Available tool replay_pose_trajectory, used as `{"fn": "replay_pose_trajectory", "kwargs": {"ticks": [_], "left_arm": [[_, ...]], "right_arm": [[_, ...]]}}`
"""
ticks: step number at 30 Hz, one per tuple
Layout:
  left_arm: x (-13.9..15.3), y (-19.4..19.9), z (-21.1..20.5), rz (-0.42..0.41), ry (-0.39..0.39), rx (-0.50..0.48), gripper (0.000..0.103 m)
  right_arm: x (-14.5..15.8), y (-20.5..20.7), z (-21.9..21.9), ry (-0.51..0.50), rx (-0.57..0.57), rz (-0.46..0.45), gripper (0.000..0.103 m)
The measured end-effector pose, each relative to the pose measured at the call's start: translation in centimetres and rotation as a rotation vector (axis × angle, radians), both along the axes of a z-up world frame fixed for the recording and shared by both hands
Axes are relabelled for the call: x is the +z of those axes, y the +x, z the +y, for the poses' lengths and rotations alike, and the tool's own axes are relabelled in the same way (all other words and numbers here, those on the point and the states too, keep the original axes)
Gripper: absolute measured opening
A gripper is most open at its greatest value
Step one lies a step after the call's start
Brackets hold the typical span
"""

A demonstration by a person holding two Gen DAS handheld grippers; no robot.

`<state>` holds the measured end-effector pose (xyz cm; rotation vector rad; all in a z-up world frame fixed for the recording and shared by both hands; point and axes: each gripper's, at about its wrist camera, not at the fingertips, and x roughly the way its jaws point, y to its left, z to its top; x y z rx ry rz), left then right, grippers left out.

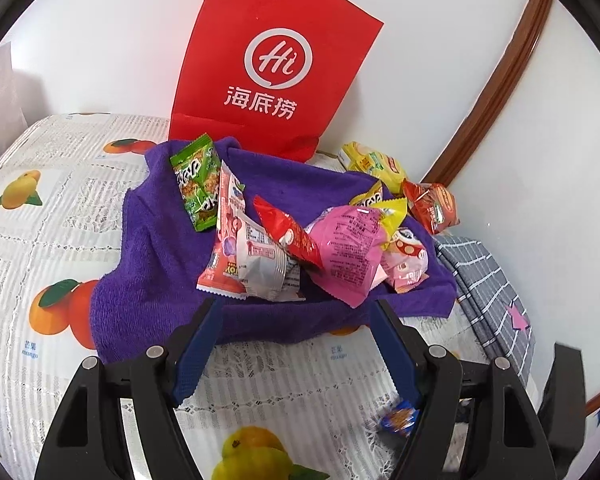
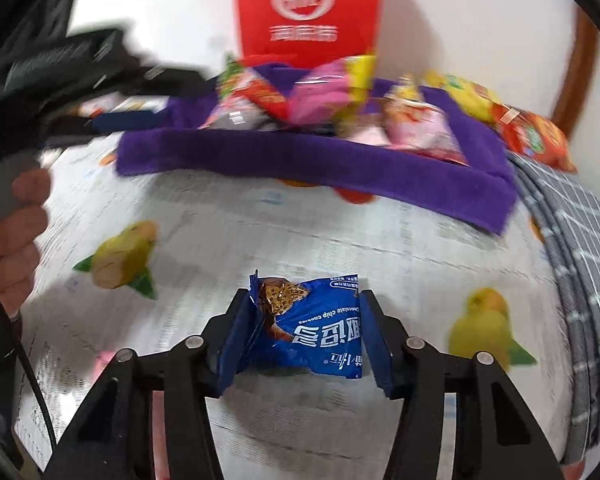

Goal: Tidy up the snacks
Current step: 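Grasp the pink peach packet with the left tool while the right tool holds the blue packet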

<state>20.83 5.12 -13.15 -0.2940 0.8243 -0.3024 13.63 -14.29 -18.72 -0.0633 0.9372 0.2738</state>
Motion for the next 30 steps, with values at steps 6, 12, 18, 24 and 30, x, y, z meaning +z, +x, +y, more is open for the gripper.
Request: {"fn": "replay_pose_trajectory", "kwargs": {"ticks": [6, 12, 18, 24, 30], "left_arm": [[-0.7, -0.8, -0.8, 0.032, -0.004, -0.068, 0.074], [-1.8, -3.2, -2.4, 0.040, 0.078, -0.176, 0.074], [-1.4, -6.9, -2.3, 0.027, 0.088, -0.266, 0.074], [-0.6, -11.5, -3.4, 0.010, 0.151, -0.436, 0.074], [-0.1, -14.7, -4.6, -0.028, 0.231, -0.542, 0.074]], "right_arm": [[-0.4, -0.3, -4.3, 0.024, -0.129, 0.001, 0.053], [-0.5, -0.2, -7.4, 0.039, -0.212, 0.002, 0.053], [-0.5, -0.4, -8.8, 0.106, -0.241, 0.005, 0.053], [-0.3, -0.9, -9.3, 0.101, -0.251, 0.005, 0.053], [1.2, -2.8, -10.2, 0.125, -0.250, -0.031, 0.052]]}}
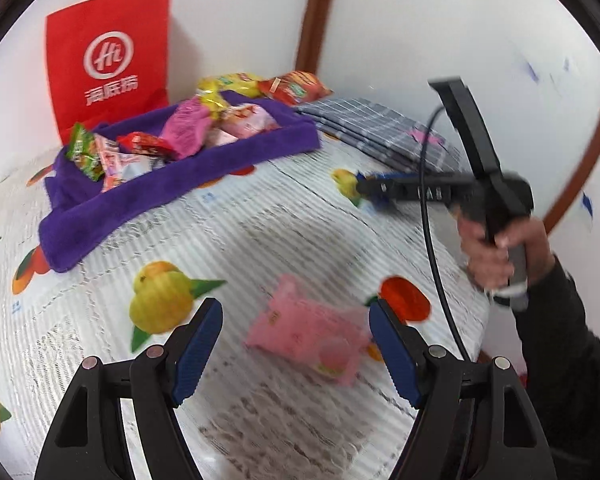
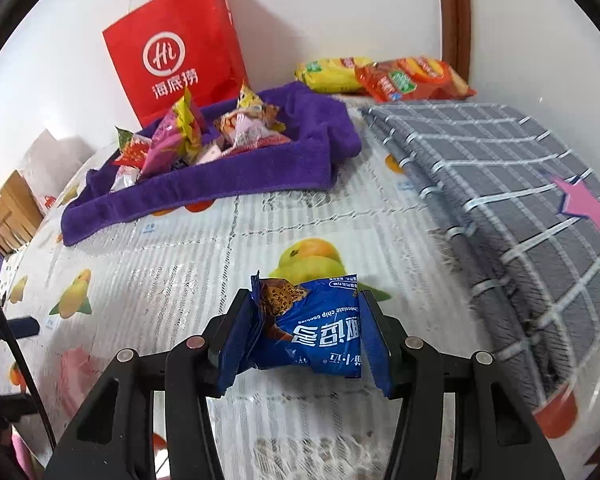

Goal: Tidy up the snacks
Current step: 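Grasp the pink peach packet with the left tool while the right tool holds the blue packet, then carry both packets over the towel with the left and right tools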

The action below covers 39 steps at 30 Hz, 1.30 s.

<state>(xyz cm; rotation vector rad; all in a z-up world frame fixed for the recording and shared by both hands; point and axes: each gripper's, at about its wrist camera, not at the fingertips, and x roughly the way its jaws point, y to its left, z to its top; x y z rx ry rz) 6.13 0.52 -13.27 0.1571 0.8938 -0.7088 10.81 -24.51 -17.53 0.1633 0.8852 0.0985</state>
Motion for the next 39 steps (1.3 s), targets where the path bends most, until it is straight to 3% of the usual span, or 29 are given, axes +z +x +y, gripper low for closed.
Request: {"fn": "replay_pose_trajectory", "kwargs": {"ticks": [4, 14, 19, 27, 32, 39], "left_arm": [[-0.7, -0.6, -0.7, 0.036, 0.026, -0.046, 0.074], [-3.4, 0.1, -3.5, 0.002, 0.190, -0.057, 0.076], [-3.6, 0.4, -4.5, -0.022, 0.195, -0.064, 0.080], [-3.5, 0.7, -4.3, -0.034, 0.192, -0.008, 0.059], [-2.7, 1.5, -2.9, -0.037, 0.179, 0.083, 0.047], [-2.9, 3.5, -0.4, 0.017, 0.140, 0.180, 0.041]], "right_arm": [[1.1, -1.1, -0.4, -0.002, 0.001, -0.026, 0.052], [2.4, -3.6, -1.2, -0.072, 0.002, -0.080, 0.052], [2.6, -4.0, -1.5, -0.070, -0.002, -0.087, 0.052], [2.5, -3.4, -1.0, -0.061, 0.013, -0.079, 0.052], [2.9, -2.5, -0.1, -0.035, 0.032, -0.080, 0.052], [4.2, -1.1, 1.4, -0.007, 0.056, -0.087, 0.052]]}}
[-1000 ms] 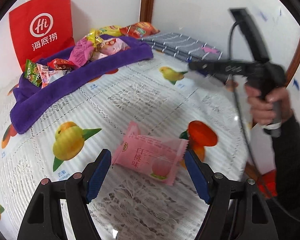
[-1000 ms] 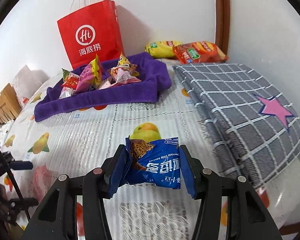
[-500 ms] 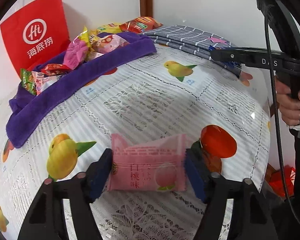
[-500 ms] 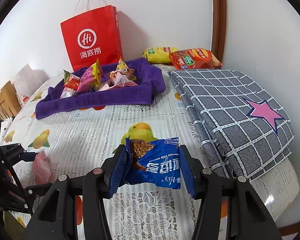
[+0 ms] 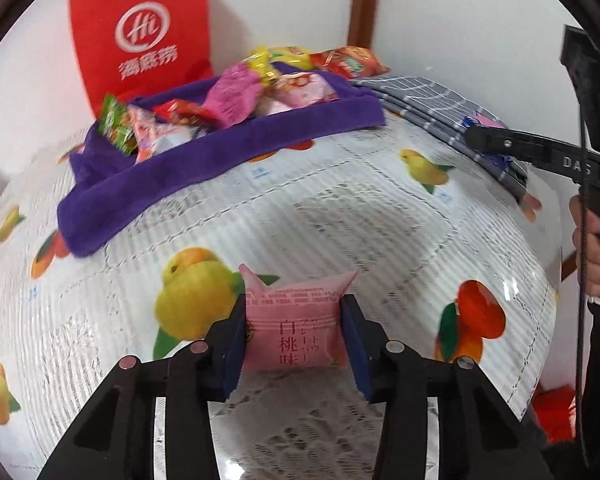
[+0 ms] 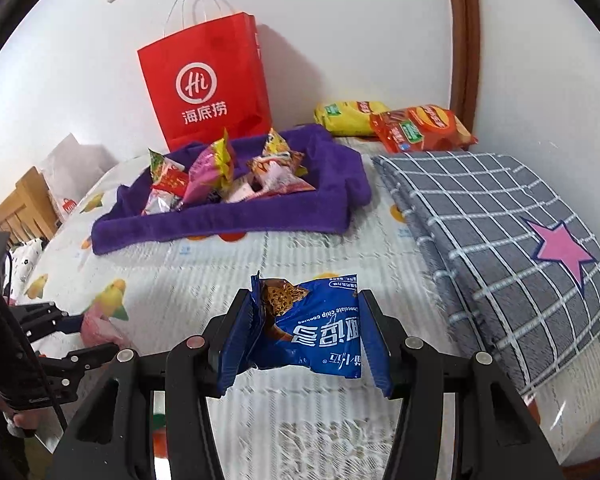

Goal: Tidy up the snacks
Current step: 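Carry both packets over the towel with the left and right tools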

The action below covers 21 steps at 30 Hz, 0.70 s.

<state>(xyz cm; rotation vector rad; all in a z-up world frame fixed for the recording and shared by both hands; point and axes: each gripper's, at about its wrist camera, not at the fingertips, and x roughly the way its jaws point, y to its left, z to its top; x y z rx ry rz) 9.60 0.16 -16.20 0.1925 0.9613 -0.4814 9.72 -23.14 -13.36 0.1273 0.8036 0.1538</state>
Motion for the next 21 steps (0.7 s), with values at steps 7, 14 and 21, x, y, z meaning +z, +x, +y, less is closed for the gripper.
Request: {"fn": "replay_pose_trajectory", "kwargs": {"ticks": [7, 14, 21], "left_arm": [[1.5, 1.2, 2.3, -0.015, -0.049, 0.089, 0.040], [4.8, 3.8, 4.4, -0.087, -0.077, 0.188, 0.040], [8.0, 8.1, 5.4, -0.148, -0.099, 0.282, 0.040]], "right_arm": [[1.6, 2.1, 0.8, 0.021, 0.013, -0.010, 0.052], [4.5, 5.5, 1.4, 0.060, 0.029, -0.064, 0.052], [7.1, 10.0, 2.3, 0.125, 0.050, -0.111, 0.052]]}}
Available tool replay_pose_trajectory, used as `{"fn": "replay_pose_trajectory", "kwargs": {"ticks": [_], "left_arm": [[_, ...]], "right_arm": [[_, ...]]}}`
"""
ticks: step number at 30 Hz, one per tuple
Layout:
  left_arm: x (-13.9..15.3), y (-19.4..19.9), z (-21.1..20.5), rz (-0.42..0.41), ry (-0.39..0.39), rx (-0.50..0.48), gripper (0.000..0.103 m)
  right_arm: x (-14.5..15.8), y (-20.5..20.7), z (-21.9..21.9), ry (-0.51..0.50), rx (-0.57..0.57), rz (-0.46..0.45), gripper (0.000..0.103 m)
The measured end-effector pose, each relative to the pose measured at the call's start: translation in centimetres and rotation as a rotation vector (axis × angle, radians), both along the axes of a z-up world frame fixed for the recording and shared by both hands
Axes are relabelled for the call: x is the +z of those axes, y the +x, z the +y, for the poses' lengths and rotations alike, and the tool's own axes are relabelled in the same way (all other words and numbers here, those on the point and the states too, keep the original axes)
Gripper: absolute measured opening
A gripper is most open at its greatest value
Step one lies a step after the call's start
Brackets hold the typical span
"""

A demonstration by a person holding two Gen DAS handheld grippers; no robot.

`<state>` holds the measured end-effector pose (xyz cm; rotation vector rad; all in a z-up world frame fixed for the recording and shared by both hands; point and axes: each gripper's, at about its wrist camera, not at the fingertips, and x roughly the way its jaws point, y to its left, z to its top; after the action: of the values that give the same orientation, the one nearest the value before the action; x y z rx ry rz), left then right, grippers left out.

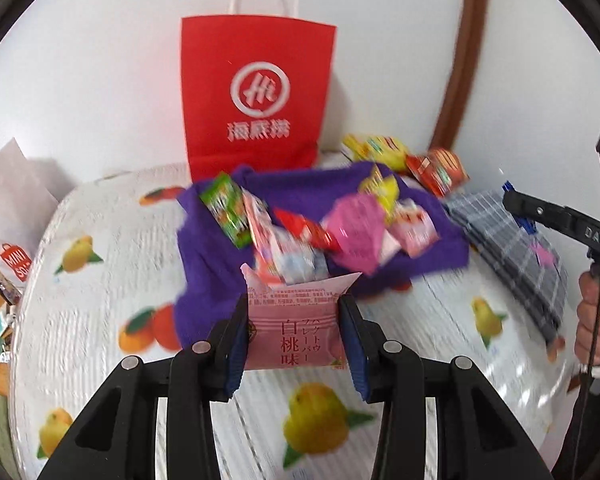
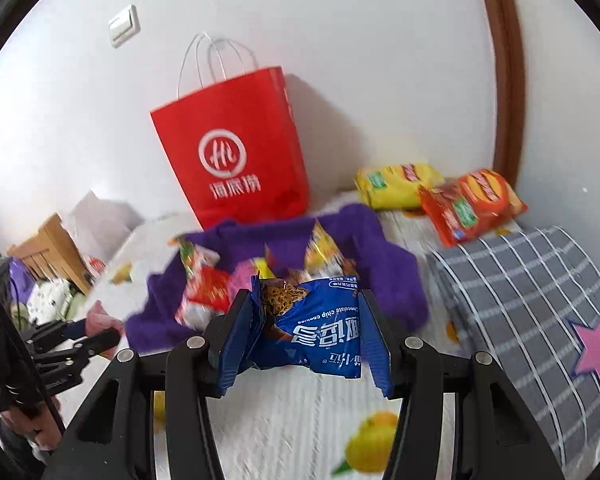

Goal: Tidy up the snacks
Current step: 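Carry both packets over the towel with the left and right tools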

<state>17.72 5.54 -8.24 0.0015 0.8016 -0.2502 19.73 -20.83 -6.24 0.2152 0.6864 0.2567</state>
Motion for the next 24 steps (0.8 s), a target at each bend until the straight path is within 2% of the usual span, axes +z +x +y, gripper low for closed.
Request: {"fn": "replay_pose_trajectory", "kwargs": {"ticks": [7, 14, 19, 24], "left_arm": [[1.6, 4.1, 0.7, -0.024, -0.051, 0.074, 0.040], [2.8, 8.3, -0.1, -0.036, -0.070, 0.094, 0.040], [2.6, 10.7, -0.9, -0.031, -0.081, 0.098, 0.040], [1.5, 13.2, -1.8, -0.018, -0.083, 0.089, 0.040]], "right_arm": [[0.6, 4.4, 1.3, 0.031, 0.010, -0.017, 0.052], [0.6, 9.2, 1.5, 0.055, 0.020, -0.010, 0.052], [-1.8, 12.1, 1.3, 0.077, 0.024, 0.031, 0.052], [-5.3, 14.1, 0.9, 0.131, 0.039, 0.133, 0.052]]}}
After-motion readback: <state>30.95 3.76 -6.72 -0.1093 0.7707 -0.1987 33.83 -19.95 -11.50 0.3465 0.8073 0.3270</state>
